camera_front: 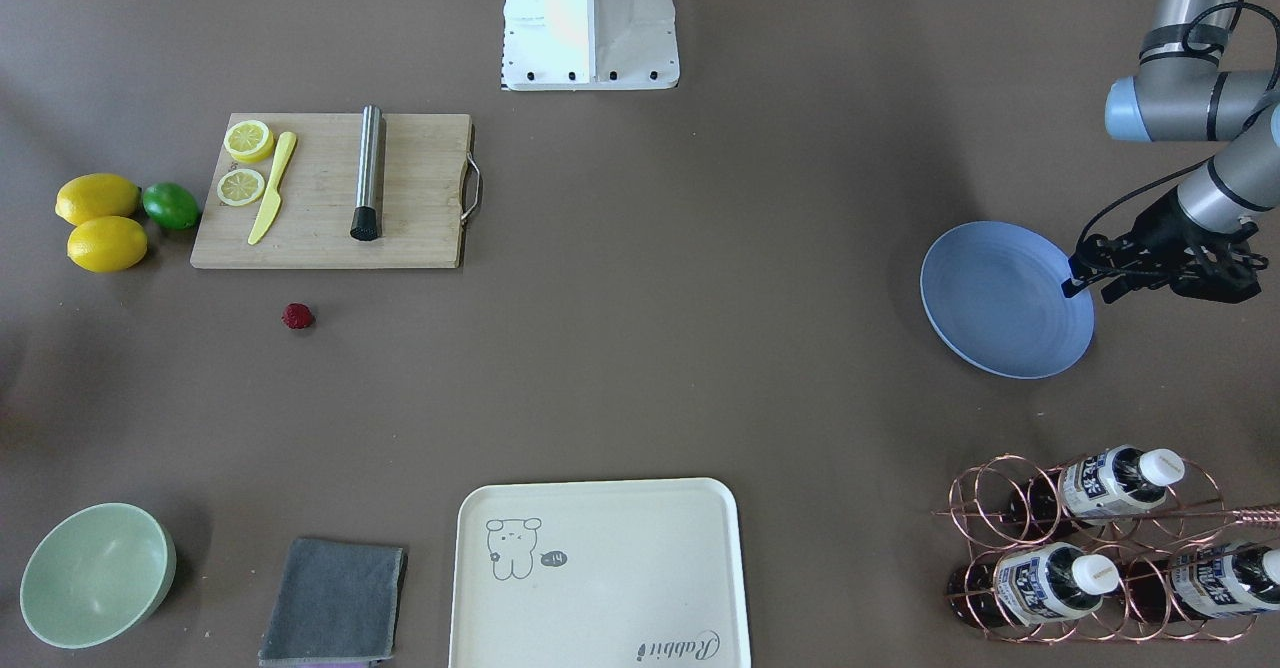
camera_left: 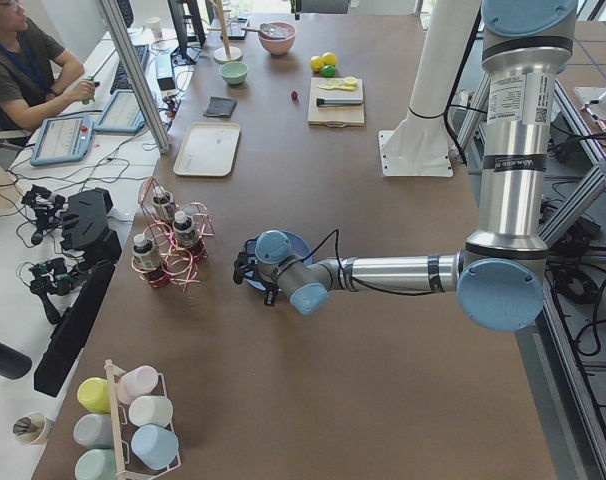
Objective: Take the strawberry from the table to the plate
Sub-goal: 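Move the left gripper toward the blue plate while the right gripper moves toward the strawberry, then slide the blue plate inward with the left gripper while the right gripper lowers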
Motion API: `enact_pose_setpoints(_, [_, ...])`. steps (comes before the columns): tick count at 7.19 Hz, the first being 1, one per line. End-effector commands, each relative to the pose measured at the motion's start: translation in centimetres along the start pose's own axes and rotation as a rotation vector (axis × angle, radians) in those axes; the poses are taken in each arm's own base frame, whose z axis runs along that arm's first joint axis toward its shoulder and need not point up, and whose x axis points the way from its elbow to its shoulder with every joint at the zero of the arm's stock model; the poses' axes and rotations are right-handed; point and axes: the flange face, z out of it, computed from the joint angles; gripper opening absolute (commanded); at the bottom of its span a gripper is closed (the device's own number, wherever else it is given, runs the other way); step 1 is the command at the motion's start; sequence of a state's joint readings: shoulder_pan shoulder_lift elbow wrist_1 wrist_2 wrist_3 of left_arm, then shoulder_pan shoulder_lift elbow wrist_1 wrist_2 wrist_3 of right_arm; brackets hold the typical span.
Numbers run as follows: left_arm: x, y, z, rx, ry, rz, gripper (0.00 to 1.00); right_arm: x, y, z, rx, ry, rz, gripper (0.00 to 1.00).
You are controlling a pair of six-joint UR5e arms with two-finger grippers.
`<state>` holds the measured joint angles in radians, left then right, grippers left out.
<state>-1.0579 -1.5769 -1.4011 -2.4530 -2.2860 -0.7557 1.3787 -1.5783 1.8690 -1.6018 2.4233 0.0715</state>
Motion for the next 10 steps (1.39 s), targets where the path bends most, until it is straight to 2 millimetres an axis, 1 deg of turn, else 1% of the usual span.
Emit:
enact_pose_setpoints(1, [0.5,0.5,0.6,-0.002,0.013,-0.012,0.00,-3.3,-1.6,1.5,-0.019,-0.015,0.030,1.00])
enact_pose_setpoints(2, [1.0,0.4,0.4,-0.001,0.021,-0.010,0.00,-4.4,-2.5,1.8,-0.021,-0.020,0.026,1.00])
enact_pose_setpoints(3, [2.3,0.3,-0.3,-0.011,0.050,0.002,0.00,-6.7,-3.9,2.4,-0.027,-0.028,0.028,1.00])
enact_pose_setpoints(4, [4.3,0.2,-1.4,-0.041,0.112,-0.026,0.00,-11.0,-5.7,3.3,-0.036,-0.046,0.074,1.00])
enact_pose_setpoints(5, [9.0,-2.2,-3.3,-0.008,0.168,-0.148,0.00,-15.3,-6.9,5.1,-0.061,-0.056,0.098,1.00])
enact_pose_setpoints(6, [12.5,-3.2,-4.7,0.007,0.211,-0.198,0.00,-18.3,-7.8,6.2,-0.058,-0.029,0.106,1.00])
enact_pose_setpoints(7, [15.5,-2.5,-4.9,-0.010,0.240,-0.221,0.00,-20.6,-8.1,7.6,-0.070,-0.020,0.100,1.00])
enact_pose_setpoints(8, [19.0,-2.6,-4.8,-0.023,0.271,-0.249,0.00,-22.3,-8.8,9.3,-0.079,0.001,0.093,1.00])
enact_pose_setpoints(9, [23.5,-3.4,-4.0,-0.012,0.286,-0.285,0.00,-23.7,-9.8,11.5,-0.057,0.011,0.099,1.00])
enact_pose_setpoints(10, [29.9,-3.1,-2.8,-0.032,0.260,-0.312,0.00,-23.2,-10.4,14.4,-0.025,-0.018,0.103,1.00])
